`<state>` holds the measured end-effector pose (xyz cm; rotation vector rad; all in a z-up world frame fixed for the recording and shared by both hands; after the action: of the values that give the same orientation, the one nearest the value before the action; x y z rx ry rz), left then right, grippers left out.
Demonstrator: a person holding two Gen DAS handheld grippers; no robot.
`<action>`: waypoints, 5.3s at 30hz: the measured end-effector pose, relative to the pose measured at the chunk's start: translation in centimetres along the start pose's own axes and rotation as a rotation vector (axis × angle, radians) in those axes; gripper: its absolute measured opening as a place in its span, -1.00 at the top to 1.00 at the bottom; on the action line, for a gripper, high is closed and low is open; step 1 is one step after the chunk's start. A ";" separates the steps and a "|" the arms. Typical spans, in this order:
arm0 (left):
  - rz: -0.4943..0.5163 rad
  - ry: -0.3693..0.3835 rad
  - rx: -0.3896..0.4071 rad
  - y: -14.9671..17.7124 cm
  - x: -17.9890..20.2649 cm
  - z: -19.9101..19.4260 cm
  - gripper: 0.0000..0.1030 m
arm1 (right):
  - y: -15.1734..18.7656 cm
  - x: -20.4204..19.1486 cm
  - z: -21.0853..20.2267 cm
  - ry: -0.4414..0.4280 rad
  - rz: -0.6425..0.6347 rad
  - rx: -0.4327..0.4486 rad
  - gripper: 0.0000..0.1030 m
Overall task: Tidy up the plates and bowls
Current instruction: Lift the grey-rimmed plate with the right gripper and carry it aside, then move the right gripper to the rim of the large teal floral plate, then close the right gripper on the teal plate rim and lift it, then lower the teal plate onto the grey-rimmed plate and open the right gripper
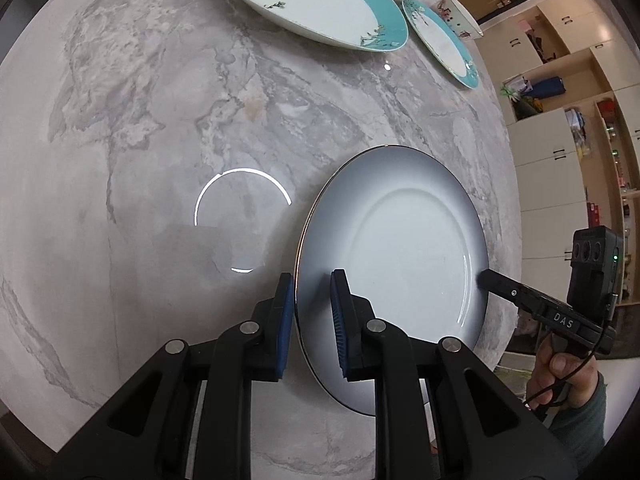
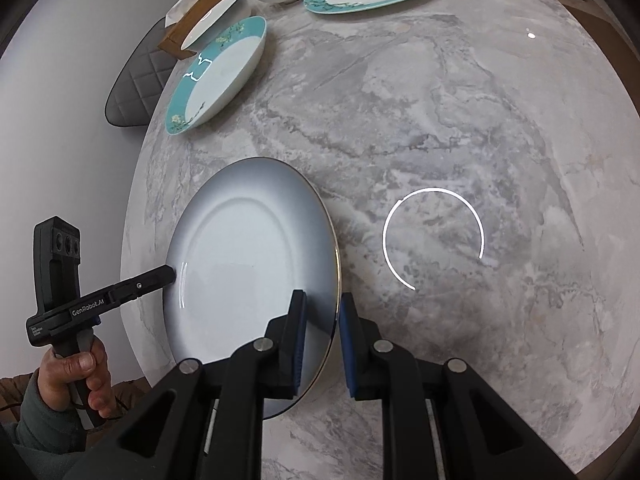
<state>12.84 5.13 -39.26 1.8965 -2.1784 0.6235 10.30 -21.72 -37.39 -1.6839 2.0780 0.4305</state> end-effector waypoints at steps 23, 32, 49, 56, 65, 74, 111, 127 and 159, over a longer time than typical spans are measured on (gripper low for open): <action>-0.057 0.129 0.306 -6.8 1.4 -8.3 -0.99 | -5.1 0.9 -8.5 -0.118 0.160 0.304 -1.00; 0.118 0.209 0.423 -18.9 12.8 -6.9 -0.99 | -15.6 1.3 -11.2 -0.218 0.163 0.358 -1.00; 0.028 0.009 0.183 -36.4 11.8 10.3 -0.99 | -33.4 4.7 -5.0 -0.267 -0.052 0.205 -0.86; -0.025 0.005 0.101 -38.1 9.5 14.7 -0.65 | -35.4 6.0 -3.1 -0.273 -0.038 0.161 -0.76; -0.016 -0.062 0.077 -38.9 8.6 17.3 0.18 | -36.7 5.6 -2.2 -0.283 -0.083 0.123 -0.55; -0.002 -0.119 0.041 -38.8 7.2 17.2 0.71 | -36.2 4.8 -0.5 -0.207 -0.145 0.055 0.45; 0.109 -0.061 0.109 -29.3 13.4 6.1 0.76 | -26.8 2.1 -9.1 -0.125 -0.100 0.161 0.74; 0.083 -0.051 0.126 -15.3 9.4 -0.4 0.75 | -14.0 -2.2 -8.5 -0.129 -0.128 0.123 0.74; 0.125 -0.142 0.009 0.3 3.3 2.8 0.75 | -0.9 -0.7 -0.5 -0.019 -0.085 0.033 0.74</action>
<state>12.34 1.00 -40.48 1.8728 -2.4009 0.5347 11.18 -21.54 -36.55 -1.7344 1.9813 0.3818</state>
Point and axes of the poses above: each gripper's, at about its wrist camera, not at the fingertips, and z roughly the way its jaws point, x to its right, y to its underside, the point moved 10 cm from there along z, roughly the way its jaws point, and after that the axes turned 13 degrees about z, right-handed, at the moved point
